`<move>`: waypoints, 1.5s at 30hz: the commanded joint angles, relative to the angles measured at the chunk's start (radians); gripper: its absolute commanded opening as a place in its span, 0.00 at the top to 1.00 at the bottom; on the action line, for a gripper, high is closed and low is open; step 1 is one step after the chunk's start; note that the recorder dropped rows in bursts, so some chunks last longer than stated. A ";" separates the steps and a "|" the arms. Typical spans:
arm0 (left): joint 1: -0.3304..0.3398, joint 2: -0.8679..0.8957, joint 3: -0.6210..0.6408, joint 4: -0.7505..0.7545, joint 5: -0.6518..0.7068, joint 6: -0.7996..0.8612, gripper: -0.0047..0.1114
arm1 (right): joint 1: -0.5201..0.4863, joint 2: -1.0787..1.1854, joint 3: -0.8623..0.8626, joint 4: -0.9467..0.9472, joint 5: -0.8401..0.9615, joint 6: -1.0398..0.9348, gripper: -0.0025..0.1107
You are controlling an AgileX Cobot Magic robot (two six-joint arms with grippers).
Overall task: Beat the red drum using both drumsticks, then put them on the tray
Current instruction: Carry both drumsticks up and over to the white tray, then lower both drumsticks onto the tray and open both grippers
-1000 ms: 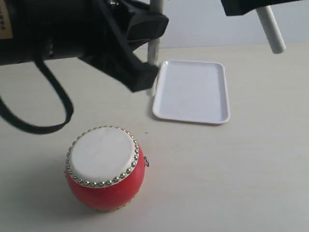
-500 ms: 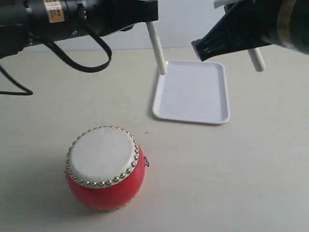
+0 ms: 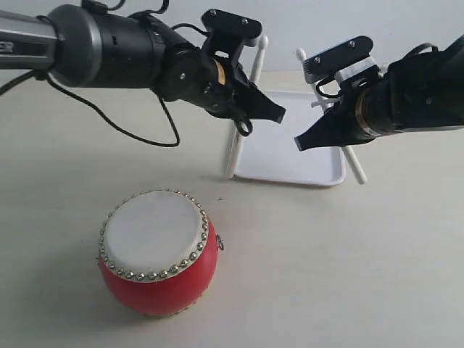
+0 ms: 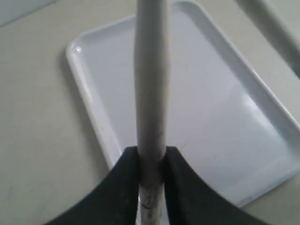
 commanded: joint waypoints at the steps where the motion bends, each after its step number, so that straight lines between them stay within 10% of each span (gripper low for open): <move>1: 0.002 0.097 -0.158 -0.161 0.095 0.203 0.96 | -0.034 0.095 -0.057 -0.008 -0.093 0.009 0.98; 13: 0.014 0.350 -0.503 -0.332 0.416 0.453 0.96 | -0.034 0.196 -0.142 0.011 -0.116 0.007 0.98; 29: 0.068 0.445 -0.575 -0.444 0.520 0.501 0.96 | -0.034 0.288 -0.176 0.052 -0.124 0.007 0.82; 40: 0.075 0.447 -0.575 -0.441 0.515 0.501 0.55 | -0.034 0.301 -0.185 0.052 -0.138 0.007 0.69; 45: 0.075 0.447 -0.575 -0.441 0.507 0.501 0.52 | -0.034 0.300 -0.187 0.052 -0.138 0.007 0.69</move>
